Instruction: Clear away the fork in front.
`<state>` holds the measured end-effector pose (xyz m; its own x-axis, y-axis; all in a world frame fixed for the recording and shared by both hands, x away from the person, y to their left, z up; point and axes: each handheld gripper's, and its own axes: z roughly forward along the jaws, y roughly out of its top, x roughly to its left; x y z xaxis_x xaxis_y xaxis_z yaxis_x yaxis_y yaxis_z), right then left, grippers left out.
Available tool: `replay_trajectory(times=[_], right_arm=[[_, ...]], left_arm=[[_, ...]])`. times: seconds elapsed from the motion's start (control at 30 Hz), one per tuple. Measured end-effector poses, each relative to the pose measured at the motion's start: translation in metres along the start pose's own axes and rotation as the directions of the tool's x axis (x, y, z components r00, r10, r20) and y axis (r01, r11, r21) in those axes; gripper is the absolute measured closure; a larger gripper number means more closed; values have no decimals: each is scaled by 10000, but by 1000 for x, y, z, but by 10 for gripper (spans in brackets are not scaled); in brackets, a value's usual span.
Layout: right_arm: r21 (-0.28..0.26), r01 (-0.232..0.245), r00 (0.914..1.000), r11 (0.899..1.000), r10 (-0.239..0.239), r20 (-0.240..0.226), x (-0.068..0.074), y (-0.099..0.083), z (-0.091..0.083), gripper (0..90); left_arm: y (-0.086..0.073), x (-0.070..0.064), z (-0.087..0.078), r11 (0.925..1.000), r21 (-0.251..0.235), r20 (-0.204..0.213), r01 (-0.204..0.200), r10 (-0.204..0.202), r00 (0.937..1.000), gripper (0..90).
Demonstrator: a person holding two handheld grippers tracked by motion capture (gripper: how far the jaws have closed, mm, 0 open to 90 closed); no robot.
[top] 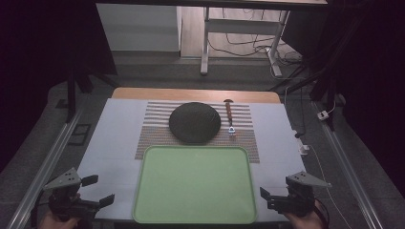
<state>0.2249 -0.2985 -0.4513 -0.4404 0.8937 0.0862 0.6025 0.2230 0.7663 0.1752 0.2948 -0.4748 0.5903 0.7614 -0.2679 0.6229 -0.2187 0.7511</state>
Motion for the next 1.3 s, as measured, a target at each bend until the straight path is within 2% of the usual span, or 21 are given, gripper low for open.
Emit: replay_trajectory(times=[0.1,0.27,0.83,0.93,1.07,1.3], right_arm=[[46,-30,9999,10000,31,-142,-1,0,1,0],[270,180,9997,9995,-175,-180,2,1,3,0],[386,380,9989,9985,-370,-273,4,2,4,0],[425,458,9987,9980,-448,-236,4,2,4,0],[409,792,9968,9960,-789,-84,6,4,6,0],[277,946,9952,9951,-938,-274,5,8,10,0]], left_arm=[[0,0,1,9999,65,-42,86,-86,10000,0],[0,3,1,9995,194,195,258,-262,9995,0],[1,1,4,9989,434,134,179,-185,9997,10],[1,1,4,9988,474,83,129,-133,9999,11],[1,0,4,9987,492,50,103,-105,9999,11],[1,0,5,9986,521,-11,60,-60,10000,12]])
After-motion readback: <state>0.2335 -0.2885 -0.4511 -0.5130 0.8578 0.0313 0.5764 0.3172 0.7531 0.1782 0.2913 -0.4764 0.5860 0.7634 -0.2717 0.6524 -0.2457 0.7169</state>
